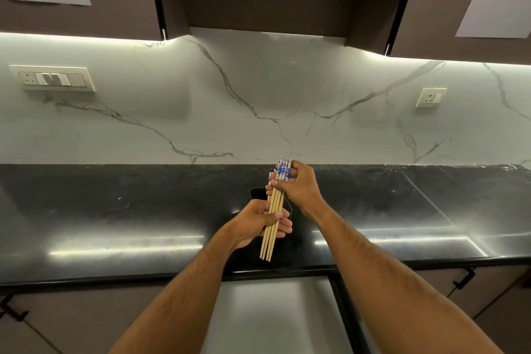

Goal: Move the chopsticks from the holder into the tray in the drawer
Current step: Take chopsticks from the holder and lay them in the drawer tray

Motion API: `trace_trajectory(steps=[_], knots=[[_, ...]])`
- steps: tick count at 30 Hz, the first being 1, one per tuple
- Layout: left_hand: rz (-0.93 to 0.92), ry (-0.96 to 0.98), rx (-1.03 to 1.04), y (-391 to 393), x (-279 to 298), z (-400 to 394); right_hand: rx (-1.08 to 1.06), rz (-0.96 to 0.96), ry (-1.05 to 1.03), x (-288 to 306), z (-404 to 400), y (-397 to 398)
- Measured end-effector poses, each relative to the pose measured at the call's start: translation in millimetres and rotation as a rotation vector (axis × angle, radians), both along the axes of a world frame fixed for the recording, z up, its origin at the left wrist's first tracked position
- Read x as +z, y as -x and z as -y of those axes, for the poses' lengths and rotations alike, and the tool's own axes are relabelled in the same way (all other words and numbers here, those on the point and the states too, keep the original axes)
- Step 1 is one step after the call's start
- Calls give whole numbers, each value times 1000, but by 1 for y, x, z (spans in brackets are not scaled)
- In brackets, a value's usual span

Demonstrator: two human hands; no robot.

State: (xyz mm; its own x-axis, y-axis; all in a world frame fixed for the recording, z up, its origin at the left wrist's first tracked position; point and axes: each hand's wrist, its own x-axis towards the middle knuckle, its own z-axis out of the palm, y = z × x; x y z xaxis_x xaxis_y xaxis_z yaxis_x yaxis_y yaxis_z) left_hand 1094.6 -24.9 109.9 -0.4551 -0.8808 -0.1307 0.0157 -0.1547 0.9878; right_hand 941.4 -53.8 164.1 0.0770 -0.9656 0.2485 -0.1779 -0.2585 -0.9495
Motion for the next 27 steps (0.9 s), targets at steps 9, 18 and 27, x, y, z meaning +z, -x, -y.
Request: trace_trajectory(steps=[9,18,27], knots=[[375,111,115,1,-14,-7,-160,-38,-78,-28,-13,9],[1379,512,0,6,-42,-16,191,-1287,512,-75,-46,16],[1542,584,-182,25,-86,-47,316,-1617,105,-126,-67,14]])
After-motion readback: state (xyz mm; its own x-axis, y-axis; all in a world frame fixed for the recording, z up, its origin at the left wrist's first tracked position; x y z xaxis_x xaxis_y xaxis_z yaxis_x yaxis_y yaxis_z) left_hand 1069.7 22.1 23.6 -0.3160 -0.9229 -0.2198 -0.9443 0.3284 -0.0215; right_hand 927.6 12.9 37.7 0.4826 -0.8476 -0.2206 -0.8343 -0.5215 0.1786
